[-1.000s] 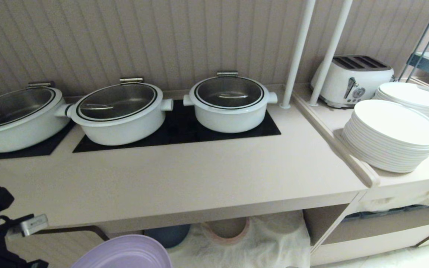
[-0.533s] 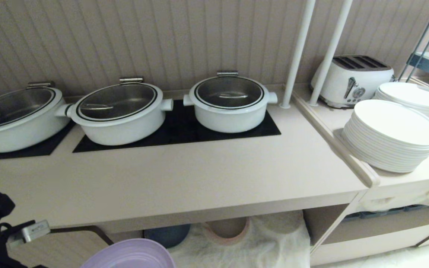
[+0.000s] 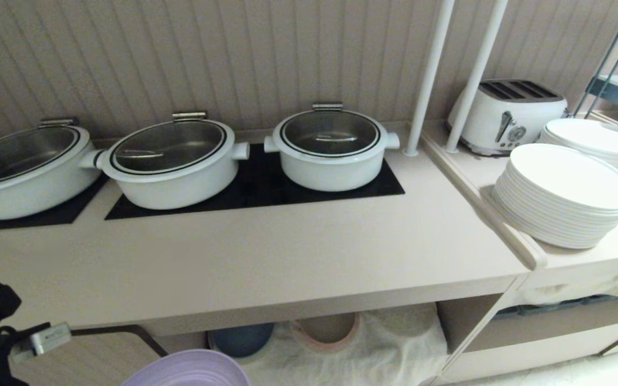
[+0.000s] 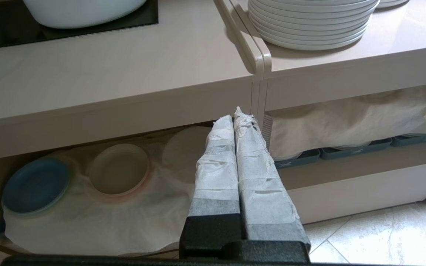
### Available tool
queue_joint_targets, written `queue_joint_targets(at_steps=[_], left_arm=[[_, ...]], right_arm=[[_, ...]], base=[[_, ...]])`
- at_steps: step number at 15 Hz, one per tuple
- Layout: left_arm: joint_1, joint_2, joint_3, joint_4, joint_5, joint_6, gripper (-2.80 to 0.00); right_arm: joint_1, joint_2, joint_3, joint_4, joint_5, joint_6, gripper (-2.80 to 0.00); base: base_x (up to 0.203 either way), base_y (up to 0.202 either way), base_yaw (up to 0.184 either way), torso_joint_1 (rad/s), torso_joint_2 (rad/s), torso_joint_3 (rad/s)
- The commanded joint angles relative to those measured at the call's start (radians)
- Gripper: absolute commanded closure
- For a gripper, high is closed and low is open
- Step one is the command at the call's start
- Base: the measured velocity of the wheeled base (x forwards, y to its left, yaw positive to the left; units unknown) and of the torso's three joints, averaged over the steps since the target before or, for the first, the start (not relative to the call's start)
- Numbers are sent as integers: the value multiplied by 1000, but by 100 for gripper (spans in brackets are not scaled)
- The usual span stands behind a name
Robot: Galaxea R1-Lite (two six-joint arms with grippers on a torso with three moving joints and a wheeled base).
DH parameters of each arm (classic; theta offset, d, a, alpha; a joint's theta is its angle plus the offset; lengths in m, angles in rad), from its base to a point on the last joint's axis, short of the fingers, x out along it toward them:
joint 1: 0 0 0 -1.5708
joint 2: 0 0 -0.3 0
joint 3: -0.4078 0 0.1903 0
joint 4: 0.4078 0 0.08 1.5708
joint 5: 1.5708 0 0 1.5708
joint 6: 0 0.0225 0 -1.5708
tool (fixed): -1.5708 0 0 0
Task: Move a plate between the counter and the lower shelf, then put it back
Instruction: Put the plate in the cupboard
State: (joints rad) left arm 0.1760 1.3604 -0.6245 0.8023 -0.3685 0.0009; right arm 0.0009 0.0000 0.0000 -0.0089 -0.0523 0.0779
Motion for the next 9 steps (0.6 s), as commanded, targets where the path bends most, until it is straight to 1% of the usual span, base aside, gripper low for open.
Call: queue_joint_targets(at_steps=[1,9], left_arm=[[0,0,0,5,-1,1,0],[0,-6,1,5,0,2,0]], right_arm=[[1,0,0,0,-1,0,0],[1,0,-1,0,0,1,0]], base=[[0,0,0,0,0,0],[0,0,0,0,0,0]])
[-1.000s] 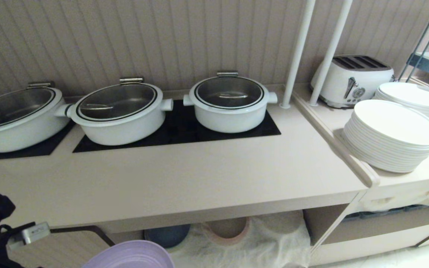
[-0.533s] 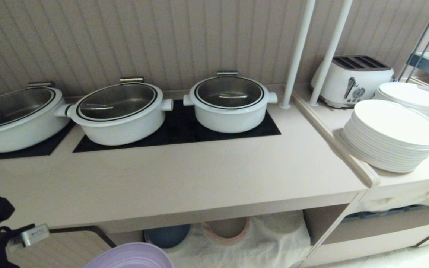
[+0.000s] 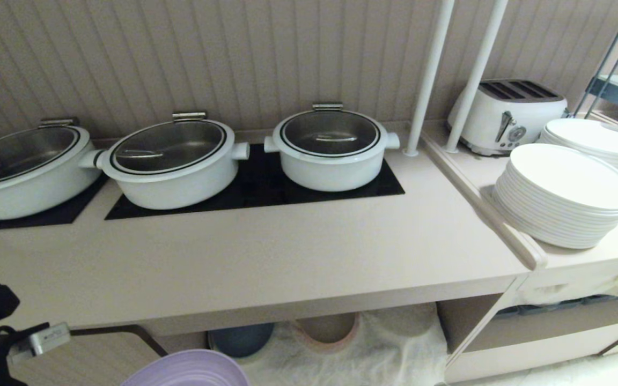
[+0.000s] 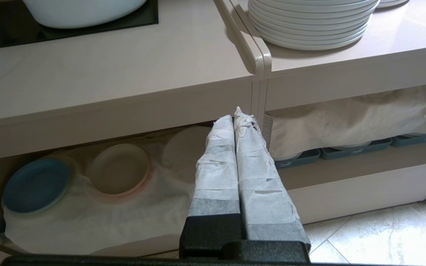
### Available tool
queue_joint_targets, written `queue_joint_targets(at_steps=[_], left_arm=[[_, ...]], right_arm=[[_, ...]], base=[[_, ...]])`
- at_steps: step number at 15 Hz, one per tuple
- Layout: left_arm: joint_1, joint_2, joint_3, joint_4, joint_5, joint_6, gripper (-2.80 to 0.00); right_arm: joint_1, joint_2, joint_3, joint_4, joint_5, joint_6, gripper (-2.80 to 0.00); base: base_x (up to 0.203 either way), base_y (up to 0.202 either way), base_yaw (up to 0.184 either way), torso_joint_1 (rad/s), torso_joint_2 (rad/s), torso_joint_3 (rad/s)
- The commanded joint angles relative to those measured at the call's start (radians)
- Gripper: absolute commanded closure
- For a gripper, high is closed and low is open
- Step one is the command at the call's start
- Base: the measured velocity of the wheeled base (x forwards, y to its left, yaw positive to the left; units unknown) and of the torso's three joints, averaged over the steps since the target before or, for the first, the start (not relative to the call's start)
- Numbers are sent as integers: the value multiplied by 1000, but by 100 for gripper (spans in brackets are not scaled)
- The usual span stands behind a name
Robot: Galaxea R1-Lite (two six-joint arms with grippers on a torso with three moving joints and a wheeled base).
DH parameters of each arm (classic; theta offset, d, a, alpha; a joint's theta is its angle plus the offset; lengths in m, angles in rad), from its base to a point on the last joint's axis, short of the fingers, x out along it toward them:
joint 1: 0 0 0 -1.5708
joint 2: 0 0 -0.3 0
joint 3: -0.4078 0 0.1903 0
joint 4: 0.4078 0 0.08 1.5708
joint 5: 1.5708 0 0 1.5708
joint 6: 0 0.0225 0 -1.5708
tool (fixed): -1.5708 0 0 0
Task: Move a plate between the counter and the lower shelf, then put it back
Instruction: Put the plate in the cupboard
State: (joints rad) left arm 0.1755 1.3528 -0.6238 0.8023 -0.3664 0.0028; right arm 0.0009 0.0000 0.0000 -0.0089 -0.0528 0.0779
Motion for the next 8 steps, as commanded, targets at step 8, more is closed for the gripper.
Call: queue_joint_targets(at_steps=[8], left_arm=[[-1,2,-1,3,-3,0,0]], right_arm=[[-1,0,0,-2,0,2,0]], base=[[0,0,0,0,0,0]])
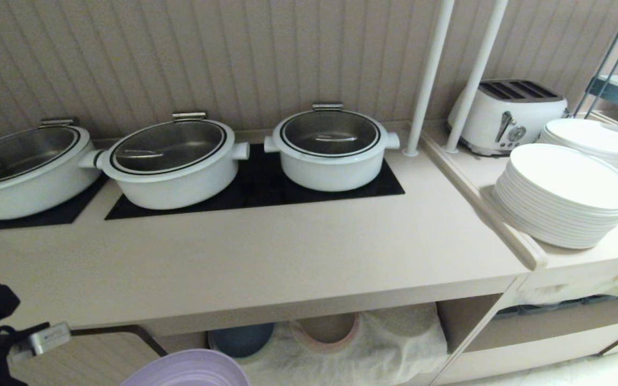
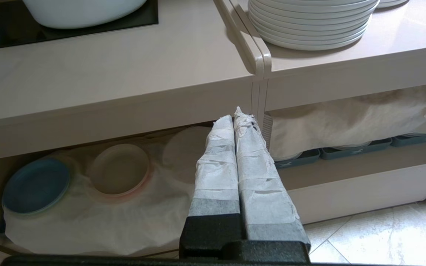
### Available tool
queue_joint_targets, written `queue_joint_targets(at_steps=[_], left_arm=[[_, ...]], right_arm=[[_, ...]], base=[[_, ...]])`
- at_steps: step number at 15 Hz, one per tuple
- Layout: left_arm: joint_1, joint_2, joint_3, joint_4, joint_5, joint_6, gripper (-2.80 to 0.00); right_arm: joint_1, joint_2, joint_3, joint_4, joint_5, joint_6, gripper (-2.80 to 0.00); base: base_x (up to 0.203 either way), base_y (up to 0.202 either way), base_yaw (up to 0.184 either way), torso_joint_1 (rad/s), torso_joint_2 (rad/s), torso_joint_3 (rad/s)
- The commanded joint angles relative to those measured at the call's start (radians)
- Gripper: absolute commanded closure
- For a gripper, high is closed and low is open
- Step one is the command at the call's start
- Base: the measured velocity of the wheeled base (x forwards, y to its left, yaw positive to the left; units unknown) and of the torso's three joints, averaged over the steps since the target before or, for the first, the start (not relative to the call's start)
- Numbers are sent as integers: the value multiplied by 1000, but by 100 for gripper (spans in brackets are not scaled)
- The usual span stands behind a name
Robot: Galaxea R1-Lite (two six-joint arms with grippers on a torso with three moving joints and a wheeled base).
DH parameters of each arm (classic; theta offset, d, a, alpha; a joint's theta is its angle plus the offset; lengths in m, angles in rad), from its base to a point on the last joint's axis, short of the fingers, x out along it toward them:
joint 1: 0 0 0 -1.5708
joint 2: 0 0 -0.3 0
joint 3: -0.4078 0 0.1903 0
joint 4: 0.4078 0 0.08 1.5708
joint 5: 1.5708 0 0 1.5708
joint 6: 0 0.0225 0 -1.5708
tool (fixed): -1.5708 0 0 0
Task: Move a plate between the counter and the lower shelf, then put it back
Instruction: Put the plate in the cupboard
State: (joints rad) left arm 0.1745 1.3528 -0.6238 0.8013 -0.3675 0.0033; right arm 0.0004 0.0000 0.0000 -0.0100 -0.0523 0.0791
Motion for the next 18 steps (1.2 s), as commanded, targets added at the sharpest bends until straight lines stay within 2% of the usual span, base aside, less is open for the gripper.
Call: queue_joint_targets(at_steps=[1,18], left_arm=[[0,2,1,6,-3,0,0],[0,3,3,-22,-21,-2,0]], right_arm=[[1,1,0,-1,-1,1,0],[0,0,0,-1,-1,1,0]], base=[[0,0,0,0,0,0],[0,0,0,0,0,0]])
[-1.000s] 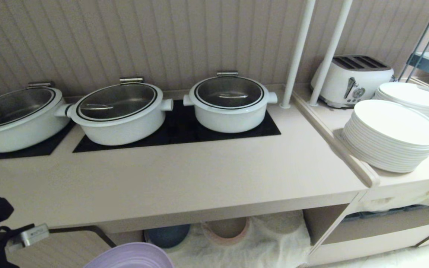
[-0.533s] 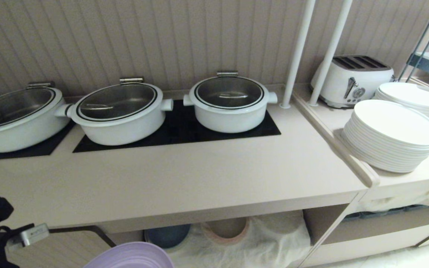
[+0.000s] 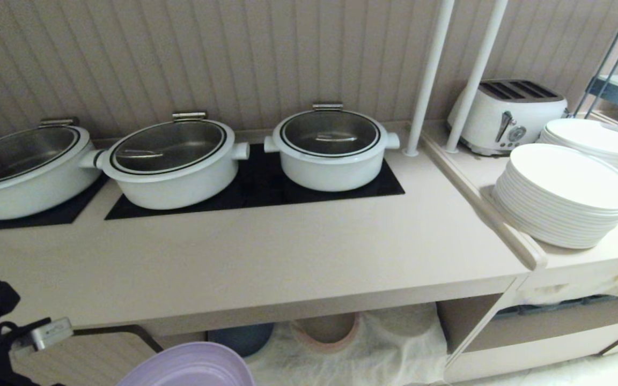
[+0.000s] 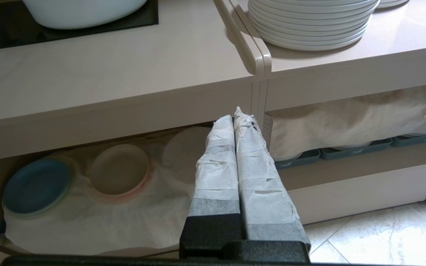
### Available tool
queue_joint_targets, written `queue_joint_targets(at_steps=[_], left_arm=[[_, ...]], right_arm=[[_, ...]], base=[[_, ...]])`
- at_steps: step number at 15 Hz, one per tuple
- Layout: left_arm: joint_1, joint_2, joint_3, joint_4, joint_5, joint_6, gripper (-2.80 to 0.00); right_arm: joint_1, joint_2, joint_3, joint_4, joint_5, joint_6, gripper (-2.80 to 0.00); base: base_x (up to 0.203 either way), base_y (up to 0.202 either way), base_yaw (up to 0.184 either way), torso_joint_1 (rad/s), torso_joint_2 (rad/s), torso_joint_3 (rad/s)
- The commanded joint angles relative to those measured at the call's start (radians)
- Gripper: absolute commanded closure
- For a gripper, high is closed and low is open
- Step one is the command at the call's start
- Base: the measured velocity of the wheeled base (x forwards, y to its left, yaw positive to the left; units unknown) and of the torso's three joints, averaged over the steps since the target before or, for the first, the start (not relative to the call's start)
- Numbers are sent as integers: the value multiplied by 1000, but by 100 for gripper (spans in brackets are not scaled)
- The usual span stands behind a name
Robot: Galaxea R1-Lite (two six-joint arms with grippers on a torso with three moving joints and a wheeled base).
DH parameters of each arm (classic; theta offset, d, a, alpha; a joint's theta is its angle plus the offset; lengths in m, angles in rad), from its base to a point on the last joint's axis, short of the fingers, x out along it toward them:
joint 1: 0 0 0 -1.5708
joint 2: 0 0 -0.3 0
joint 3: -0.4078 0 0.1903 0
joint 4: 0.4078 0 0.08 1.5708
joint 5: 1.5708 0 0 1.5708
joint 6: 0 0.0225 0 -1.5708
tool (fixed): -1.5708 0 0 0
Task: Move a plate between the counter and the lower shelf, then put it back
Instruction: Put the plate in the cupboard
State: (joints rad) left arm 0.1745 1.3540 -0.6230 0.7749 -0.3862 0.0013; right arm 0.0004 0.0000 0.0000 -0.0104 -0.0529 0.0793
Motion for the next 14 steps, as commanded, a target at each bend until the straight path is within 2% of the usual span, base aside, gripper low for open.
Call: queue_joint_targets(at_steps=[1,14], left_arm=[[0,2,2,4,-2,0,0],[2,2,2,4,-2,-1,0]], right_arm=[[1,2,0,0,0,0,0],[0,0,0,0,-1,0,0]], base=[[0,0,0,0,0,0],[0,0,0,-7,16,7]])
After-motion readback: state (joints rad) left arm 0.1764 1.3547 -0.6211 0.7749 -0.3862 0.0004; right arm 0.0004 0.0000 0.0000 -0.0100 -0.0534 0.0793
